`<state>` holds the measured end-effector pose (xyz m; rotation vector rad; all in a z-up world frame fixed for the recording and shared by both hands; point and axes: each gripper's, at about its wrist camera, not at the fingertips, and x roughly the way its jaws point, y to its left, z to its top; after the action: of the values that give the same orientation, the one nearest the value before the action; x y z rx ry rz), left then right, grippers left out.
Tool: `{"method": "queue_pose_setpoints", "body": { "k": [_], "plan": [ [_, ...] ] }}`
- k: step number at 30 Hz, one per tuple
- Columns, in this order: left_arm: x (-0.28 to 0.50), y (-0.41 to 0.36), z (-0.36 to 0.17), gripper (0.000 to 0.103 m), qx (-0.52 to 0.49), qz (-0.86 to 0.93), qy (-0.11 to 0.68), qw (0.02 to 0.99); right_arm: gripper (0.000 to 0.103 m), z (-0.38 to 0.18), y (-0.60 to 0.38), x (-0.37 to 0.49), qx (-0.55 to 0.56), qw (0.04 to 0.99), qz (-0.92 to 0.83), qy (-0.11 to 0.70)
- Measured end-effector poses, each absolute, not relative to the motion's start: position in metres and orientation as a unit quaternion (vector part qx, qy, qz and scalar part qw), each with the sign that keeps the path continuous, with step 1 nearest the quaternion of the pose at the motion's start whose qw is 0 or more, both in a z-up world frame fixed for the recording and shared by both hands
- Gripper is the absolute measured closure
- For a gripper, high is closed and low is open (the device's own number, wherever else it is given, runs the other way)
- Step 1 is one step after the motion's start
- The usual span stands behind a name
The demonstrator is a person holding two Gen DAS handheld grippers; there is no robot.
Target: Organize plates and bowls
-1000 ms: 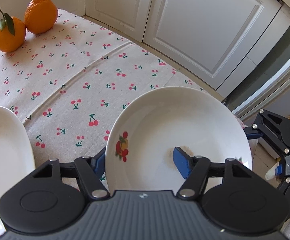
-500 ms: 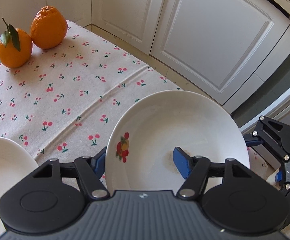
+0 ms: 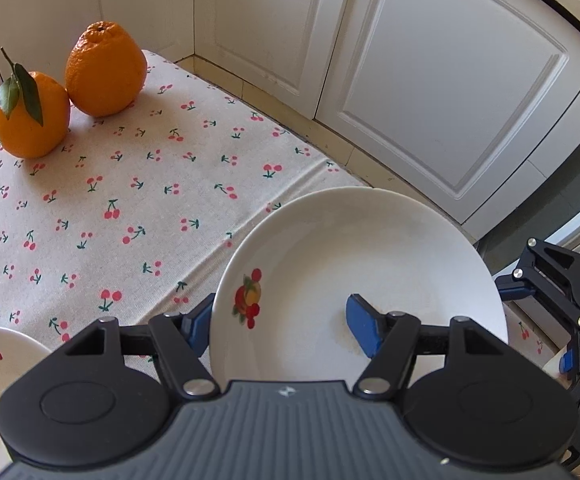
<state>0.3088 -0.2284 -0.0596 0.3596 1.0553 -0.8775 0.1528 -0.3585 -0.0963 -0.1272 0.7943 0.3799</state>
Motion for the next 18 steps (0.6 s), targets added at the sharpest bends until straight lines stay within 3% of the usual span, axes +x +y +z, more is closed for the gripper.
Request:
{"method": "queue_pose_setpoints", "body": {
  "k": [18],
  "plan": [
    [0.3190, -0.2309, -0.0634, 0.036, 0.155, -0.403, 0.477, 0.765, 0.002, -0.0981, -0.3611, 0.1588, -0.047, 0.907, 0.169, 0.383]
  ]
}}
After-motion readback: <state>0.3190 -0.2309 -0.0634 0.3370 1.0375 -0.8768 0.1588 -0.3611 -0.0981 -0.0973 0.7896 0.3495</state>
